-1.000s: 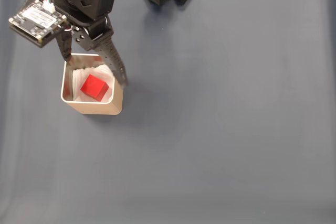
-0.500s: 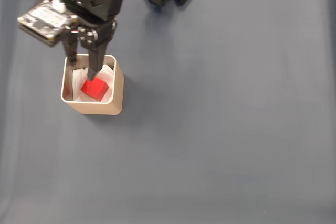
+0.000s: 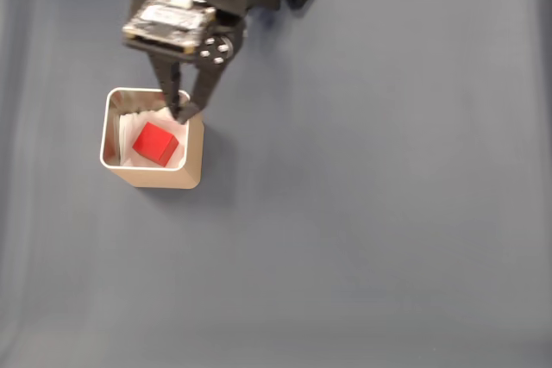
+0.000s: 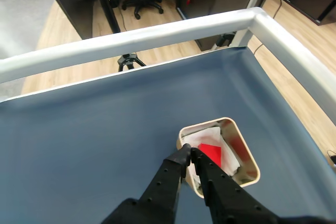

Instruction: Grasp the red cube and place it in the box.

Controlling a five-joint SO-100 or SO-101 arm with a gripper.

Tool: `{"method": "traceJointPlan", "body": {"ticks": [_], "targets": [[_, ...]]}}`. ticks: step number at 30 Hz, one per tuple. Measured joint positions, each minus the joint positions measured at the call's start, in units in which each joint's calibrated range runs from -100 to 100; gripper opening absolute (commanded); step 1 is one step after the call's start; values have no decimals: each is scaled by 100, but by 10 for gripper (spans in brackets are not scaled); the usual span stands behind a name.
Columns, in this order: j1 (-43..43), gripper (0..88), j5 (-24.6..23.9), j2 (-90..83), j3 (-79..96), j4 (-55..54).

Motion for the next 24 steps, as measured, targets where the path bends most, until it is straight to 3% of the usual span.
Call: {"method": "traceJointPlan", "body": {"ticks": [24], "targets": [[-1248,2,0,-2292,2678,211]]}}
